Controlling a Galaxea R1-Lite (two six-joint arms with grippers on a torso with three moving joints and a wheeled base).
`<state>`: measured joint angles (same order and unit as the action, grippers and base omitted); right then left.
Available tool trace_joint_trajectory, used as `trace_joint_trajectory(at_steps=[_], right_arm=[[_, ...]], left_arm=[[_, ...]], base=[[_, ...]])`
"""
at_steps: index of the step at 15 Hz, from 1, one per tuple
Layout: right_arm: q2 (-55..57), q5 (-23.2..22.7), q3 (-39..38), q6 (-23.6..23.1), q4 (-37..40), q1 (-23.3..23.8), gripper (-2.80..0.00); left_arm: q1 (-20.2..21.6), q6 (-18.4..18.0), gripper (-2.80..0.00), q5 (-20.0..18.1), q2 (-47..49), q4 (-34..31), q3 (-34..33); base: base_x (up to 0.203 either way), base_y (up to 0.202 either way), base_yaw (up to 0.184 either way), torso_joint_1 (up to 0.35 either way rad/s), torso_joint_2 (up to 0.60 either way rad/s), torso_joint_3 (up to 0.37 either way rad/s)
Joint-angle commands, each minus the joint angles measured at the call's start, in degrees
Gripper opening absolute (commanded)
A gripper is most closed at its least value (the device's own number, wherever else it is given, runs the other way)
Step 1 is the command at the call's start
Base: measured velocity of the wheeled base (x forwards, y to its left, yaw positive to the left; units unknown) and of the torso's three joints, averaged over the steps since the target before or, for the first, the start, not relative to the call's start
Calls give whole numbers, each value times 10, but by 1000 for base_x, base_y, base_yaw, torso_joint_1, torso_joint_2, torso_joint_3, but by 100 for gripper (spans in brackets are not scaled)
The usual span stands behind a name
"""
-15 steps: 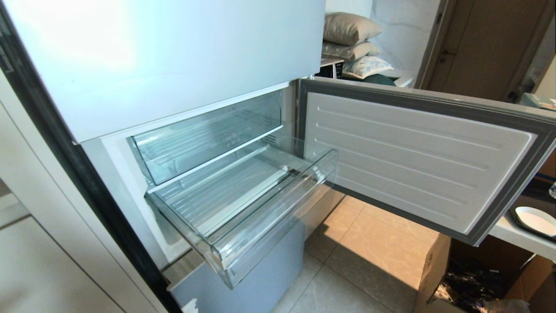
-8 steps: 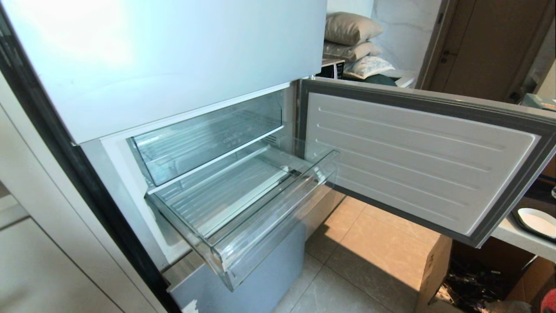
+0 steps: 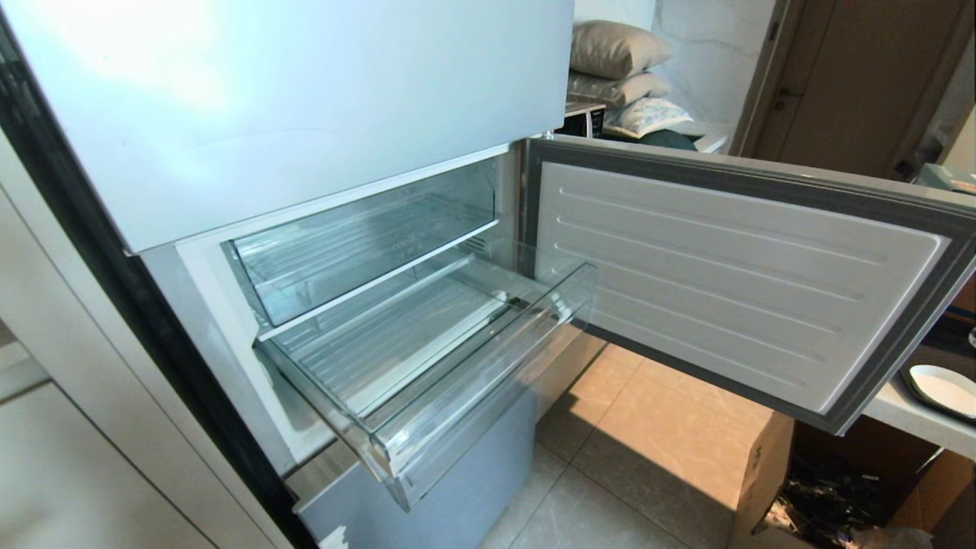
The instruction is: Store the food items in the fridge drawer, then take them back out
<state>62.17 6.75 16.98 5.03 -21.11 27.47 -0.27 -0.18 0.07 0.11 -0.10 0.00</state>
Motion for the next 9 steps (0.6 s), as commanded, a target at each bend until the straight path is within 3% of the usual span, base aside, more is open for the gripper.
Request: trace_joint_trajectory(at_steps=[1,9], right_arm=[[113,5,36,11,-4,17,-280],[367,3,248,28,-21,108,-280]], left_arm=[[0,0,-280,0,1,0,0],[0,0,-280,0,1,0,0]], base=[[0,0,0,0,0,0],[0,0,0,0,0,0]])
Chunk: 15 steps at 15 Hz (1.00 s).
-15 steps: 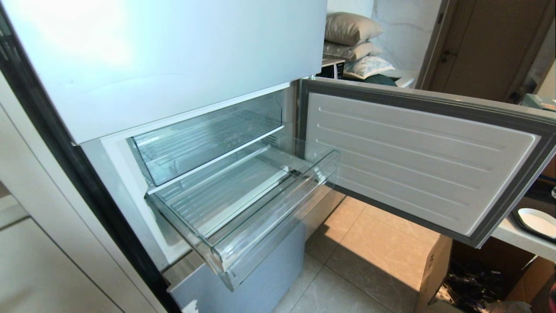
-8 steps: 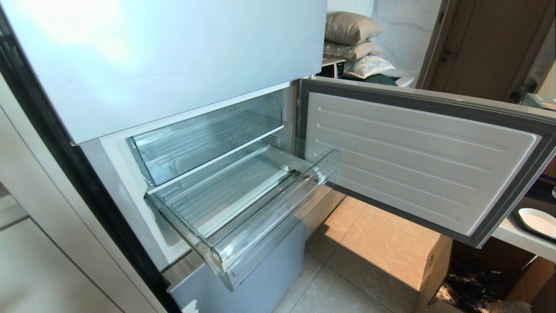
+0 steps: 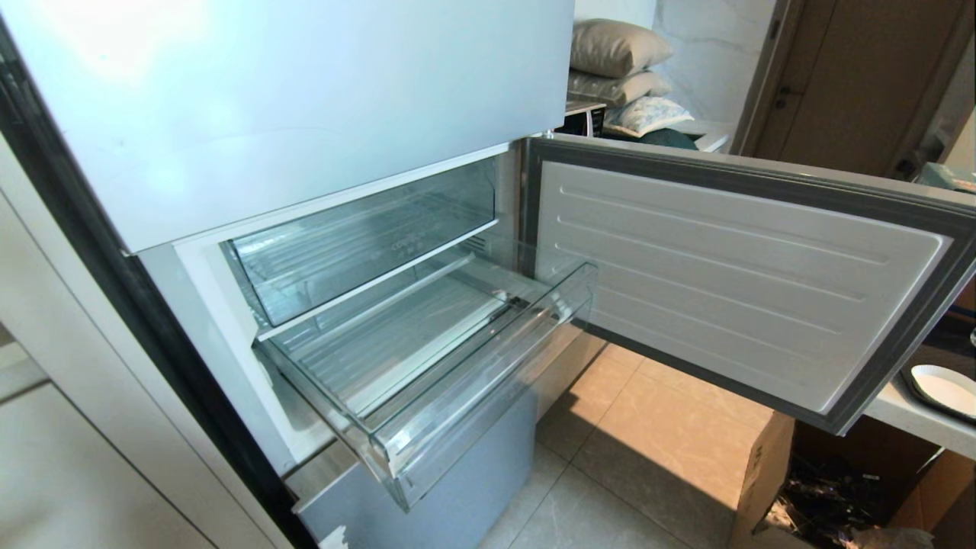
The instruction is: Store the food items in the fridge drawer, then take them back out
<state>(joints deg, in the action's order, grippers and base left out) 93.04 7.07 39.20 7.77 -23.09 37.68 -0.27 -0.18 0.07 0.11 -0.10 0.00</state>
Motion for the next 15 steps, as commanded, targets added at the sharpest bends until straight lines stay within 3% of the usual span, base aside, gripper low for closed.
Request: trace_joint_trajectory(at_steps=[1,8,15], right_arm=[[83,-3,52,0,-2,8,-280],[215,-31,191,4,-3,8,-280],[294,-32,279,1,-3,8,-280]], left_arm=[[0,0,-280,0,1,0,0],[0,0,-280,0,1,0,0],[0,0,-280,0,1,0,0]], base=[[0,0,0,0,0,0],[0,0,0,0,0,0],[0,0,0,0,0,0]])
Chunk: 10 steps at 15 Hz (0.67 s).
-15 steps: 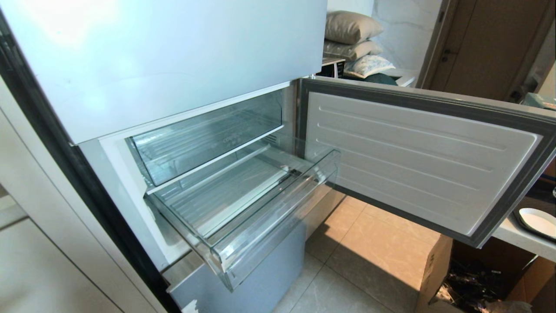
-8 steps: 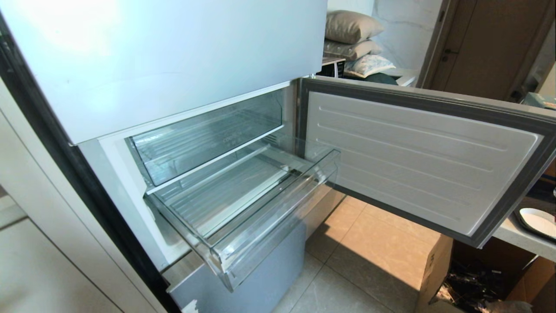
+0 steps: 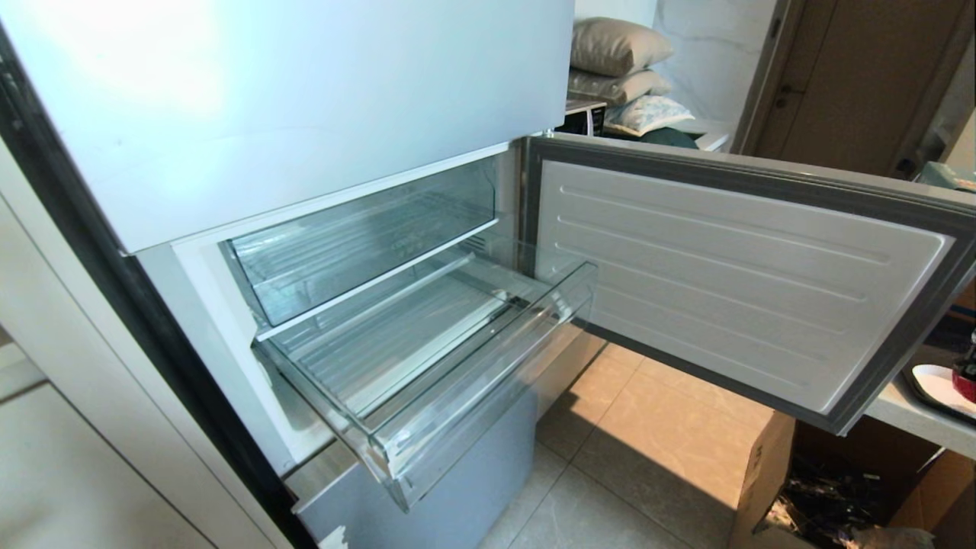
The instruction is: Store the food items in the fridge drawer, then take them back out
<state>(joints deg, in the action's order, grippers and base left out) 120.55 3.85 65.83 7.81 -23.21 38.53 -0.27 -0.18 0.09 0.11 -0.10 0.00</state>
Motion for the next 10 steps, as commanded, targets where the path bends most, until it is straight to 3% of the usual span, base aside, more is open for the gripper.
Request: trace_joint_trajectory(at_steps=[1,10], right_arm=[[24,0,25,0,-1,-1,-280],[63,-24,79,-2,4,-23,-280]], left_arm=[[0,0,-280,0,0,0,0],[0,0,-280,0,1,0,0]], base=[[0,0,0,0,0,0],[0,0,0,0,0,0]])
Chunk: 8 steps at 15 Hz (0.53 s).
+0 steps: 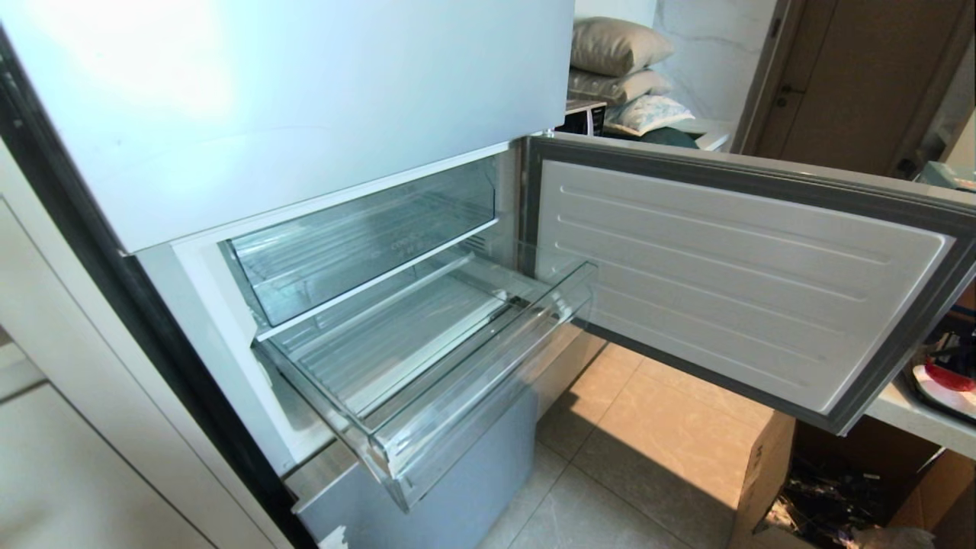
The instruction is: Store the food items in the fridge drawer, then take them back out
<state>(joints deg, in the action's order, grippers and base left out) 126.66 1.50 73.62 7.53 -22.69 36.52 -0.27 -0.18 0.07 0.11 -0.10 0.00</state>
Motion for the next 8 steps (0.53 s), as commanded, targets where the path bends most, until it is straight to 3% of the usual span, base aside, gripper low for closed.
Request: trace_joint_trajectory(at_steps=[1,8], right_arm=[[2,0,2,1,-2,-7,-280],[3,2,-8,0,-2,-8,-280]], left_arm=[[0,0,-280,0,1,0,0],[0,0,-280,0,1,0,0]], base=[[0,0,0,0,0,0],[0,0,0,0,0,0]])
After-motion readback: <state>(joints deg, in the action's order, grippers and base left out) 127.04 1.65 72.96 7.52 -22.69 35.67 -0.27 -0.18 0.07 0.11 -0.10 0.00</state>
